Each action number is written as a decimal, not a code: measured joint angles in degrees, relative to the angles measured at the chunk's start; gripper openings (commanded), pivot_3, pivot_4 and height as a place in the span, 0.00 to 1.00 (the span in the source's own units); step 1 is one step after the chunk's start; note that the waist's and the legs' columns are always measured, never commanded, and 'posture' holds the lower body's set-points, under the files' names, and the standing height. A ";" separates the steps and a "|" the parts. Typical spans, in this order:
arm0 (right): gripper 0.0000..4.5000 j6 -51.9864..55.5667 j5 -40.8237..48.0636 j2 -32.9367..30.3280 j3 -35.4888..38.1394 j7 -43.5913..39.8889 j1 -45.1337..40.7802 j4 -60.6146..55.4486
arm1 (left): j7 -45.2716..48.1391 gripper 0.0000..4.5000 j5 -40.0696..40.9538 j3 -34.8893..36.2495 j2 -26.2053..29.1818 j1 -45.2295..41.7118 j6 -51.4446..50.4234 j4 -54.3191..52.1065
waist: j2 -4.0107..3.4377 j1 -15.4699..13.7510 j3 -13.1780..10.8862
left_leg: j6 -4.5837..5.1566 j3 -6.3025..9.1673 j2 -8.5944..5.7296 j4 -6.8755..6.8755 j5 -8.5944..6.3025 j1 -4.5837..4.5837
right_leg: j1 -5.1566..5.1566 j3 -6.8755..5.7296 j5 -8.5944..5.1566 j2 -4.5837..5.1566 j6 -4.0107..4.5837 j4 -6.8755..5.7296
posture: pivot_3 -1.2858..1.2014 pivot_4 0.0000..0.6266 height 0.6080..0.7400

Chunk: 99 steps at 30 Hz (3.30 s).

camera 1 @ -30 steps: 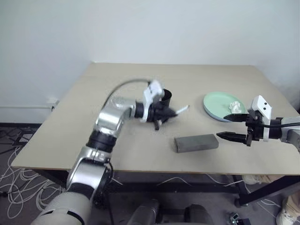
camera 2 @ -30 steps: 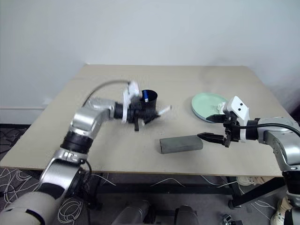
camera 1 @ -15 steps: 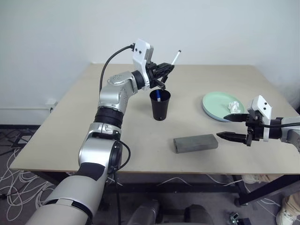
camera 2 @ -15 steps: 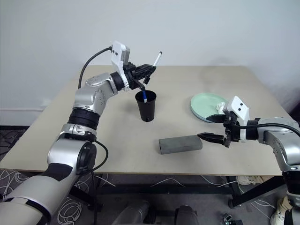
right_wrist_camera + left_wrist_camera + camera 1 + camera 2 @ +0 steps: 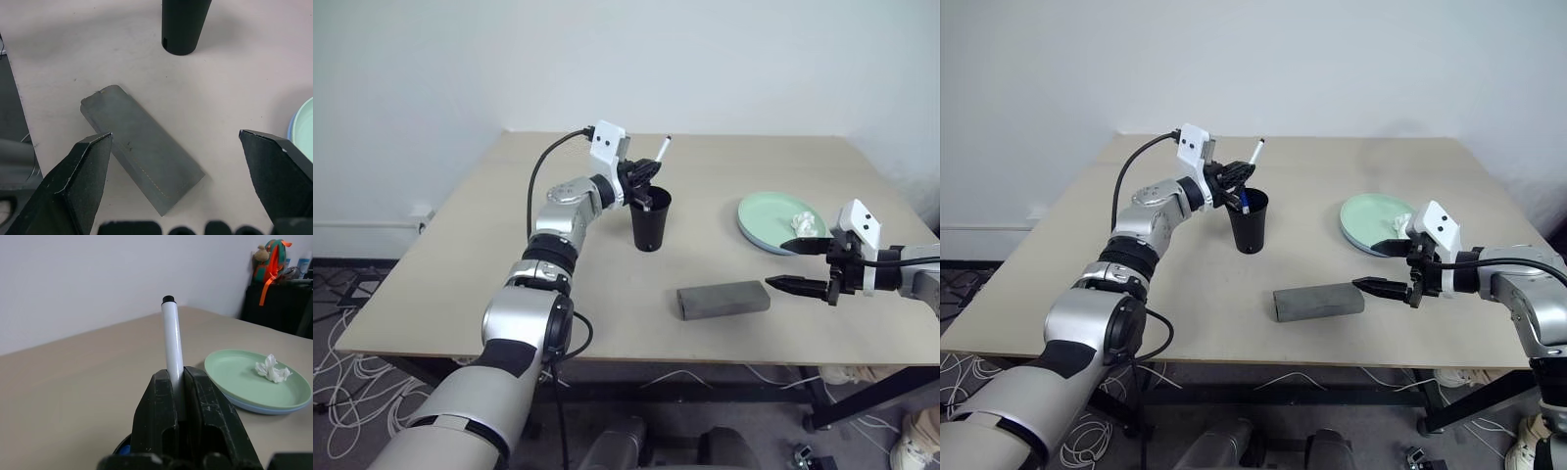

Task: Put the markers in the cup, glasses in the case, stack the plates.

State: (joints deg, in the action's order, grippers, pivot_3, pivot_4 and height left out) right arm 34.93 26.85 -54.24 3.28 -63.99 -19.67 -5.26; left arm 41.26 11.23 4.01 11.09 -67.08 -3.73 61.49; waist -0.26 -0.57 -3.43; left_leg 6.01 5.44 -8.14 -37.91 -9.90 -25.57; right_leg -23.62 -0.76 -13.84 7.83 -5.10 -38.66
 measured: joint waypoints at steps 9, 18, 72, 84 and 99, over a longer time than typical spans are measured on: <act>1.00 0.02 0.01 0.00 0.00 0.00 0.04 -0.04 | -0.09 0.01 -0.05 0.99 -0.69 -0.46 0.69 1.61 | 0.00 0.01 0.00 | 0.00 0.00 0.00 0.00 0.00 0.00 | 0.00 0.00 0.00 -0.01 0.00 0.00 | 0.52 0.00 0.64; 1.00 0.03 0.01 0.00 0.00 0.00 0.05 -0.06 | -0.09 0.01 -0.10 1.13 -0.69 -0.46 1.07 1.81 | 0.00 0.00 0.00 | 0.00 0.00 0.00 0.00 0.00 0.00 | -0.01 0.00 0.00 -0.01 0.00 0.00 | 0.52 0.00 0.64; 1.00 0.62 0.11 0.04 0.15 0.13 0.64 -0.73 | -7.02 0.73 -3.54 2.25 -5.55 3.57 9.32 5.20 | 0.02 -0.01 0.02 | 0.00 0.01 -0.01 -0.06 0.00 0.03 | 0.06 -0.02 0.04 0.00 -0.06 -0.05 | 0.52 0.00 0.64; 1.00 0.74 0.11 0.04 0.15 0.17 0.64 -0.74 | -7.61 1.00 -3.60 2.27 -5.54 3.53 9.35 5.33 | 0.02 -0.01 0.02 | 0.00 0.01 -0.01 -0.07 0.00 0.03 | 0.06 -0.02 0.05 0.00 -0.08 -0.05 | 0.52 0.00 0.64; 1.00 0.72 0.08 0.91 -0.02 0.35 -0.07 -0.64 | -2.83 1.00 0.31 4.79 -4.30 0.98 5.61 3.44 | 0.13 0.02 -0.06 | 0.00 0.01 -0.01 -0.06 0.00 -0.10 | -0.08 -0.02 0.06 -0.01 -0.08 -0.07 | 0.52 0.00 0.64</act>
State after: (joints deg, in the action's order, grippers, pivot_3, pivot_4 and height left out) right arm 35.66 26.93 -53.32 3.25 -63.64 -19.74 -5.90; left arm 38.42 11.54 8.80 6.79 -66.10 1.87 64.93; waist -0.13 -0.55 -3.49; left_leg 6.01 5.46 -8.14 -37.98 -9.90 -25.67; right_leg -23.70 -0.78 -13.78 7.82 -5.18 -38.73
